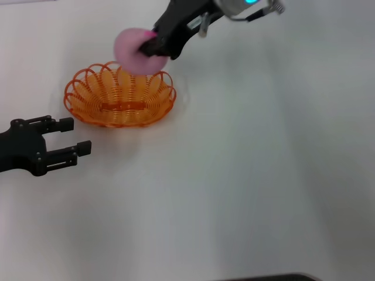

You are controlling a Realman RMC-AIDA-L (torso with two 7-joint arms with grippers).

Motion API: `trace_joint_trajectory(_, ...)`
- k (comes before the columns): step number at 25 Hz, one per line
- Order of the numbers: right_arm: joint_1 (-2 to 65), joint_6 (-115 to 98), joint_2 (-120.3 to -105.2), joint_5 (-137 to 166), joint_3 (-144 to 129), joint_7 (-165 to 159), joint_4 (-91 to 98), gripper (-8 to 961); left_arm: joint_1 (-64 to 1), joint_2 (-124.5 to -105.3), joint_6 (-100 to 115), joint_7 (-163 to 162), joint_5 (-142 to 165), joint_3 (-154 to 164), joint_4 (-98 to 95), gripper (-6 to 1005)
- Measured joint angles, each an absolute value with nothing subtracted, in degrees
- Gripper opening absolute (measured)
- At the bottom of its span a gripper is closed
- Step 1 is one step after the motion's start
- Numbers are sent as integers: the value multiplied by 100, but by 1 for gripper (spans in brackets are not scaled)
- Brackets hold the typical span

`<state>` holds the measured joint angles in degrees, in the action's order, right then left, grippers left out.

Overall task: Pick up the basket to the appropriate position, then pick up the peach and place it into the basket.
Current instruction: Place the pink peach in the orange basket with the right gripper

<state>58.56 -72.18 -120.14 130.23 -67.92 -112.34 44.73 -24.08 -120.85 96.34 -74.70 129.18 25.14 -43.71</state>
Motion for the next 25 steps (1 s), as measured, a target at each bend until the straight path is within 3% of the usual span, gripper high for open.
trace_joint_trajectory(13, 5765, -5873, -12037, 10755, -6824, -8927, 2461, 53, -2408, -12100, 9592, -7427, 12918, 2541, -4362, 691)
trace_joint_trajectory(25, 5714, -5793, -12068, 10512, -7029, -8758, 2277, 56, -2382, -12128, 9543, -7418, 12920, 2615, -4350, 690)
